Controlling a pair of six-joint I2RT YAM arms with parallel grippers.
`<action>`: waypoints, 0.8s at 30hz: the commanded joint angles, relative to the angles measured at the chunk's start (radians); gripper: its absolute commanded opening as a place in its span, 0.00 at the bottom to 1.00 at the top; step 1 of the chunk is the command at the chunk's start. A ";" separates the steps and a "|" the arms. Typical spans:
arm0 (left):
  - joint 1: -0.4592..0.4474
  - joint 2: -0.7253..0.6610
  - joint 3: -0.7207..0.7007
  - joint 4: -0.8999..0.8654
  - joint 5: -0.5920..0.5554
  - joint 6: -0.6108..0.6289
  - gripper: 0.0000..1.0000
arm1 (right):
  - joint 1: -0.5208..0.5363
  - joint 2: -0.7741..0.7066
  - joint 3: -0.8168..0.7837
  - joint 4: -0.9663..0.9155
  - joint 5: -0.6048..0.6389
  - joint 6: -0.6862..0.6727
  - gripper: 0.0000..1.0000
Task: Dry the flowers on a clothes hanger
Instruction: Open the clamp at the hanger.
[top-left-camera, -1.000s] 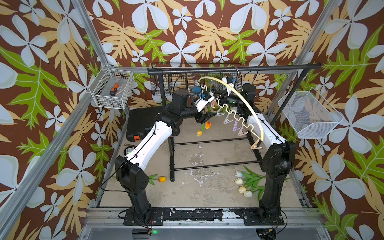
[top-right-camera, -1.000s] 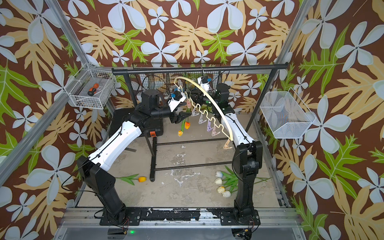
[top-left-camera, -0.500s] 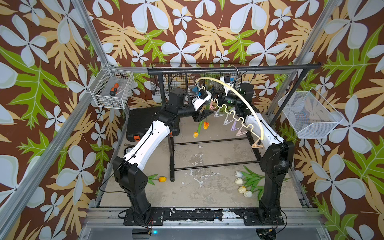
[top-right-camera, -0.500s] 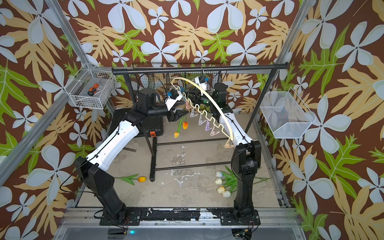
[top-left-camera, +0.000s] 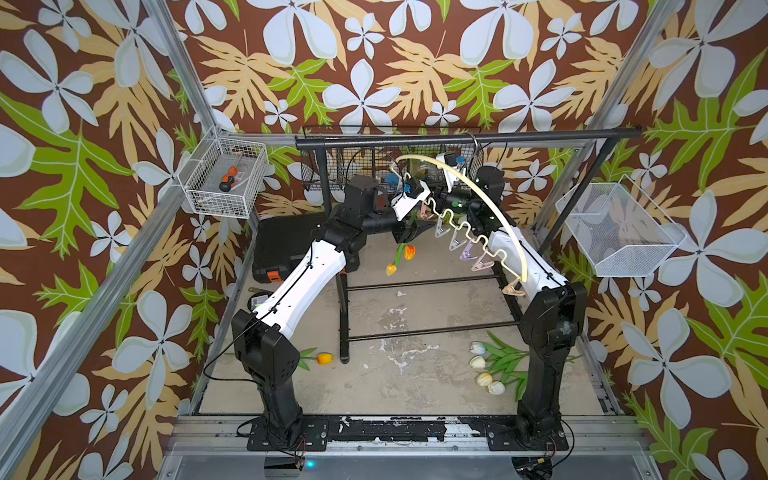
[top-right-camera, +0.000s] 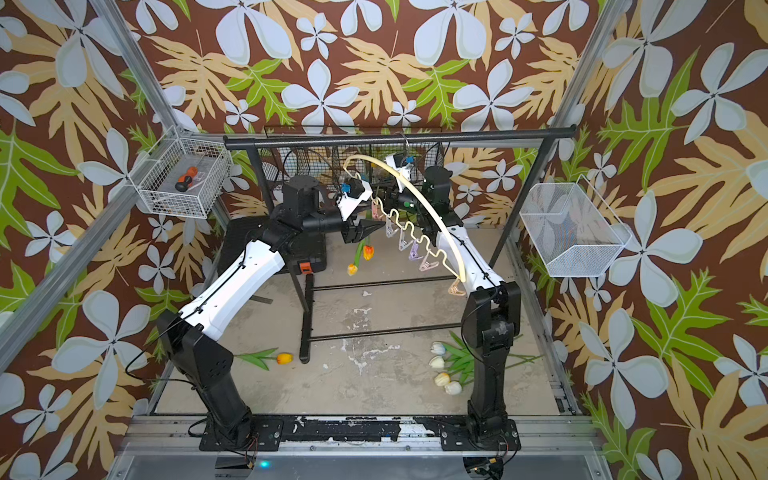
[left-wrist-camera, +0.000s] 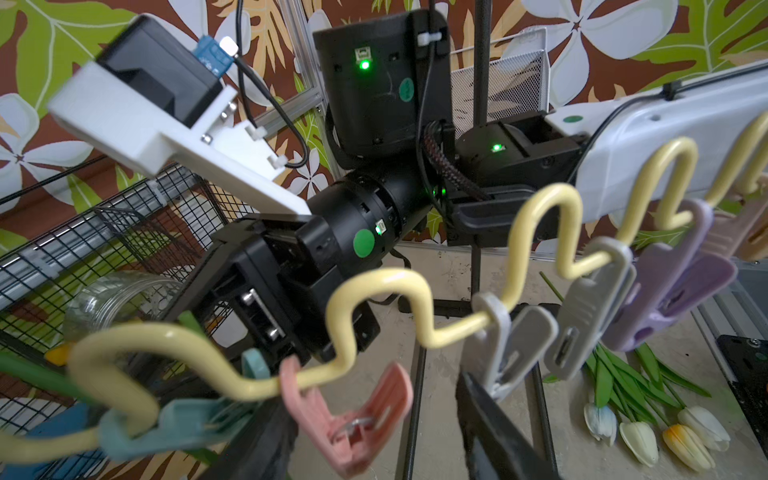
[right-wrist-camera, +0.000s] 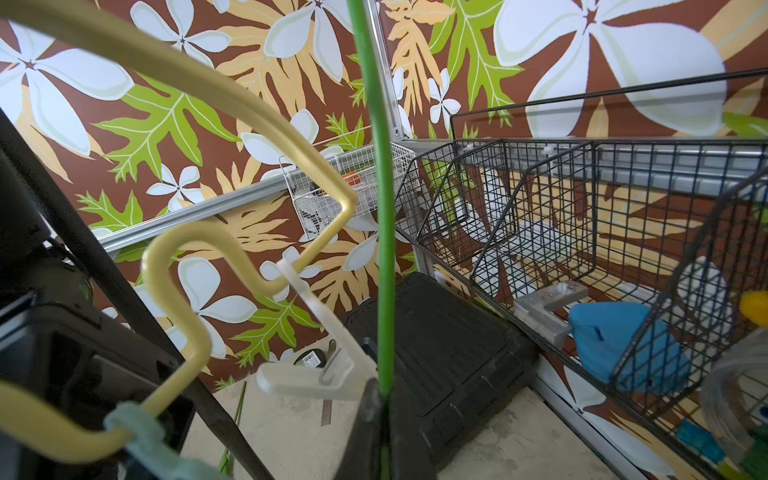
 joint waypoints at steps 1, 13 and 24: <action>-0.002 0.011 0.020 0.025 -0.047 -0.014 0.61 | 0.000 0.000 0.007 0.005 -0.013 0.000 0.00; -0.008 -0.016 -0.025 0.071 -0.101 -0.016 0.46 | 0.002 0.004 0.013 0.011 -0.013 0.014 0.00; -0.010 -0.019 -0.018 0.077 -0.052 -0.039 0.29 | 0.002 -0.002 0.006 0.005 -0.004 0.018 0.00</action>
